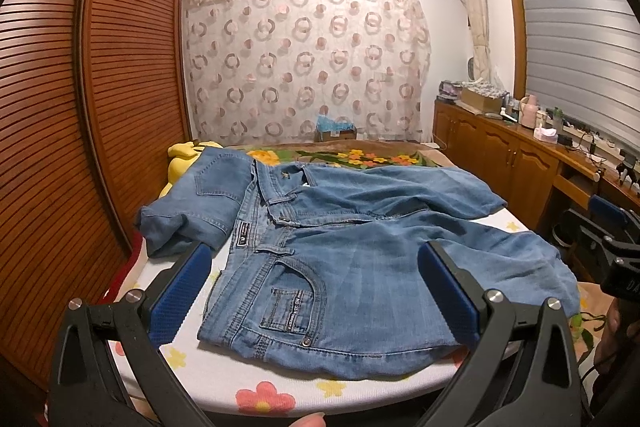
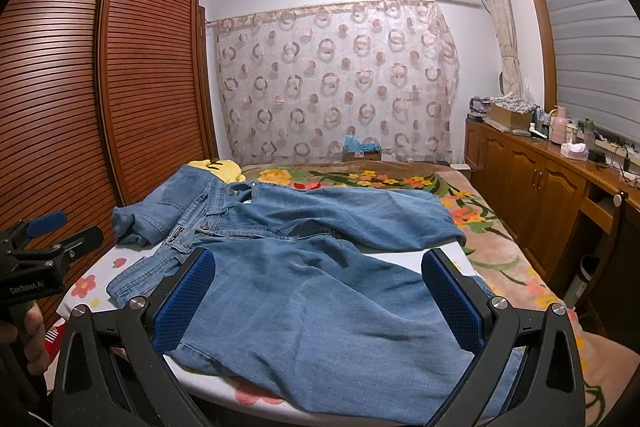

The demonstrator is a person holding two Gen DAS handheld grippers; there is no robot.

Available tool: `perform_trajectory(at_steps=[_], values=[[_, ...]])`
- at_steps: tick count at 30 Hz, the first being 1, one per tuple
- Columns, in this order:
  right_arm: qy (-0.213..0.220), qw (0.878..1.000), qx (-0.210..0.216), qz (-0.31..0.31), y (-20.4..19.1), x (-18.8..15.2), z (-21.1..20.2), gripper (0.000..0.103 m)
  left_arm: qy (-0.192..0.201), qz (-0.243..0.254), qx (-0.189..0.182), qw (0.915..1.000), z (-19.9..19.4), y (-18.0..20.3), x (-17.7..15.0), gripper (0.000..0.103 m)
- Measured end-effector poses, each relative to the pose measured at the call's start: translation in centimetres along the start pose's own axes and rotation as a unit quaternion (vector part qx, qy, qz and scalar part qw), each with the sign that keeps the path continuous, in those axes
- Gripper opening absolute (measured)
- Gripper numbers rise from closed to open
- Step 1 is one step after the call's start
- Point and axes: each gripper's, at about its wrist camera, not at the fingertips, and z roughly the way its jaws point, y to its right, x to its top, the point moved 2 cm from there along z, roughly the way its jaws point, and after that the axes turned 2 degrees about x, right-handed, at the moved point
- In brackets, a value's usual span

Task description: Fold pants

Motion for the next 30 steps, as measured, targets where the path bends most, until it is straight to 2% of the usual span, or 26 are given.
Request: perform_trajectory(at_steps=[24, 26, 30], values=[[0.001, 1.0, 0.001, 0.0, -0.1, 0.0, 0.0, 0.103, 0.008, 0.003, -0.001, 1.0, 1.0, -1.6, 0.3, 0.103], [0.001, 1.0, 0.001, 0.0, -0.1, 0.0, 0.0, 0.103, 0.004, 0.002, 0.002, 1.0, -0.2, 0.5, -0.2, 0.103], [0.001, 1.0, 0.0, -0.001, -0.1, 0.0, 0.0, 0.103, 0.004, 0.003, 0.001, 1.0, -0.1, 0.3, 0.0, 0.103]])
